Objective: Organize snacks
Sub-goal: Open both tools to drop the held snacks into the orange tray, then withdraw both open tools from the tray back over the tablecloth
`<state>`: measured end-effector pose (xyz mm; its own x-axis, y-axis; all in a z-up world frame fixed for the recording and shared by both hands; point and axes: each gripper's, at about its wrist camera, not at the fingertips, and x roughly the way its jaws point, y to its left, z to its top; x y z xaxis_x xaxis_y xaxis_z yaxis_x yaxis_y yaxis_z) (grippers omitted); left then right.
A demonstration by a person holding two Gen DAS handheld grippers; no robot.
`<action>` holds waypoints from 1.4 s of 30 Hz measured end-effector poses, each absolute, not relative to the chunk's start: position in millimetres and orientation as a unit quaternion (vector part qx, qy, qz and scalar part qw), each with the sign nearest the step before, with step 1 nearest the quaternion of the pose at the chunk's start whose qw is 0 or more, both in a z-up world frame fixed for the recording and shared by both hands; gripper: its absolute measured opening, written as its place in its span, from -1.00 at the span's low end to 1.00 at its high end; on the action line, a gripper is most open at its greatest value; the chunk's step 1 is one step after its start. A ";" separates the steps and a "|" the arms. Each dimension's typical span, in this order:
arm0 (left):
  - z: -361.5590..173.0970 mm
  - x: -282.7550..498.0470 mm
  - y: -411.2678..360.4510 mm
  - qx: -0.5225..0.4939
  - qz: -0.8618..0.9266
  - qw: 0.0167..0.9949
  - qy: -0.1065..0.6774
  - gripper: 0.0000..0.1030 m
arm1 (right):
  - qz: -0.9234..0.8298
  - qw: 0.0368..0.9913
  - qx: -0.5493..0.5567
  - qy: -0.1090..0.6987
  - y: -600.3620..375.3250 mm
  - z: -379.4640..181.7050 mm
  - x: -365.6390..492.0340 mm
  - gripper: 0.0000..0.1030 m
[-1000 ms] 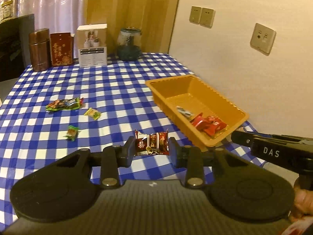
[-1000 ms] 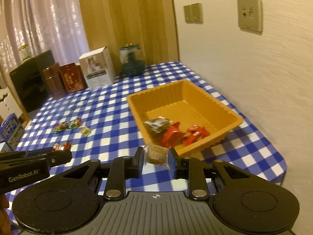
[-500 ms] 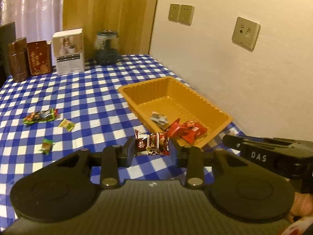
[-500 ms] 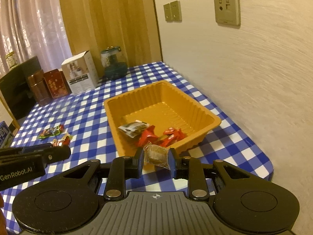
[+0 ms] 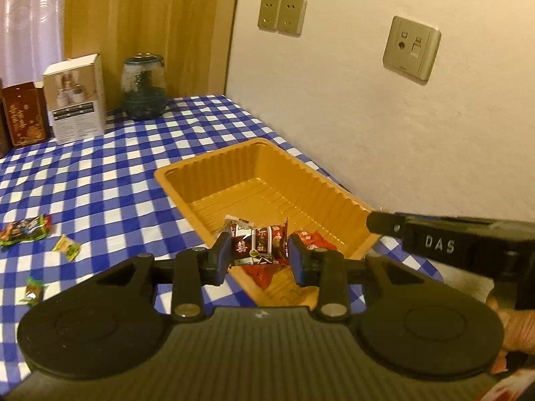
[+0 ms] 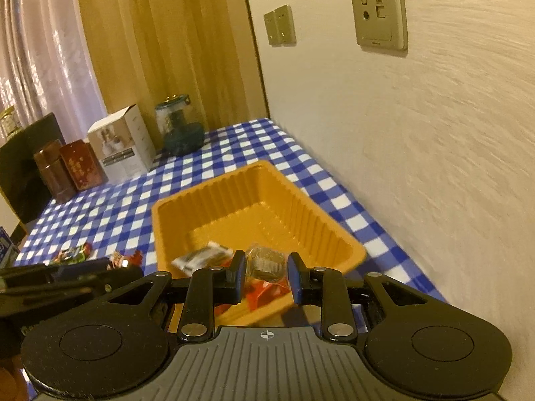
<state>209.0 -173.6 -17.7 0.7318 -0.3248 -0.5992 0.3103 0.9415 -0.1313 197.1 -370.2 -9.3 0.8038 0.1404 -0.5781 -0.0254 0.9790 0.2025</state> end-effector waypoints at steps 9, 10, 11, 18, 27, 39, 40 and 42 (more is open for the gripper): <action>-37.2 238.6 -192.3 -0.004 -0.189 0.925 0.330 -0.32 | 0.037 0.944 0.093 0.315 -378.6 -18.6 222.4 -0.47; -40.4 241.4 -195.2 -0.001 -0.193 0.923 0.331 -0.30 | 0.036 0.943 0.093 0.316 -378.3 -19.7 223.3 -0.48; -43.4 243.8 -197.5 0.002 -0.194 0.922 0.334 -0.21 | 0.036 0.943 0.094 0.317 -378.5 -21.3 224.8 -0.47; -48.6 244.0 -180.8 -0.014 -0.174 0.924 0.342 -0.12 | 0.039 0.940 0.101 0.324 -381.3 -28.9 227.5 -0.47; -45.4 235.8 -149.0 -0.036 -0.141 0.928 0.343 -0.12 | 0.064 0.936 0.122 0.325 -372.9 -28.4 230.3 -0.47; -45.7 222.4 -134.4 -0.043 -0.130 0.928 0.345 -0.12 | 0.081 0.933 0.163 0.309 -373.9 -26.0 233.7 0.34; -45.3 220.4 -133.2 -0.045 -0.128 0.928 0.346 -0.12 | 0.079 0.933 0.166 0.309 -374.5 -25.5 231.0 0.34; -43.6 214.9 -130.2 -0.048 -0.126 0.929 0.346 -0.12 | 0.076 0.932 0.170 0.311 -374.5 -24.4 224.0 0.34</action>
